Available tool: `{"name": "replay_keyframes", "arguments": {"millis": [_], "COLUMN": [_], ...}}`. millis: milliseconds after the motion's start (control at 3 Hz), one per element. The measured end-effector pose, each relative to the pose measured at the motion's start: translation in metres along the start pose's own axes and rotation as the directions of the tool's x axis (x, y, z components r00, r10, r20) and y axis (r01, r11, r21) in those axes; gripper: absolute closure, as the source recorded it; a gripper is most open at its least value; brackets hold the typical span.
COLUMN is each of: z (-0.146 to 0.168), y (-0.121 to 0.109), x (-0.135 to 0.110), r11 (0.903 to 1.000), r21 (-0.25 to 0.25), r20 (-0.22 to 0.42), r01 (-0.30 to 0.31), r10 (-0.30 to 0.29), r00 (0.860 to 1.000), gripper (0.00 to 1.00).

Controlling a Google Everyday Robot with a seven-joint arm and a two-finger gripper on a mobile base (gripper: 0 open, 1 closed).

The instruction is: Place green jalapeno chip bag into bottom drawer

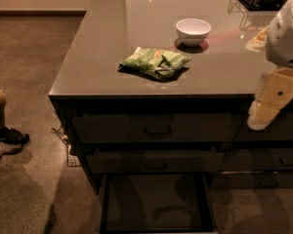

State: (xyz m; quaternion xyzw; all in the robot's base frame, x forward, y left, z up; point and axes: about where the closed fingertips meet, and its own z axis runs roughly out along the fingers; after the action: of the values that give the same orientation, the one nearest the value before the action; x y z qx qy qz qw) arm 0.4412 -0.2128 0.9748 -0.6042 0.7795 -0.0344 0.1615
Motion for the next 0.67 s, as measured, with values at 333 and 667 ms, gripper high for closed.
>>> {"name": "replay_keyframes", "arguments": {"millis": [333,667], "z": [0.0343,0.0344], "y": [-0.0067,-0.0068], "x": [-0.0280,-0.0280], "r11": [0.9998,0.9998], "r21": [-0.014,-0.014], "r20": [0.038,0.038], "r01": [0.014,0.014], "r10": [-0.013,-0.013], "r00": [0.999,0.999], "gripper": [0.00,0.00]}}
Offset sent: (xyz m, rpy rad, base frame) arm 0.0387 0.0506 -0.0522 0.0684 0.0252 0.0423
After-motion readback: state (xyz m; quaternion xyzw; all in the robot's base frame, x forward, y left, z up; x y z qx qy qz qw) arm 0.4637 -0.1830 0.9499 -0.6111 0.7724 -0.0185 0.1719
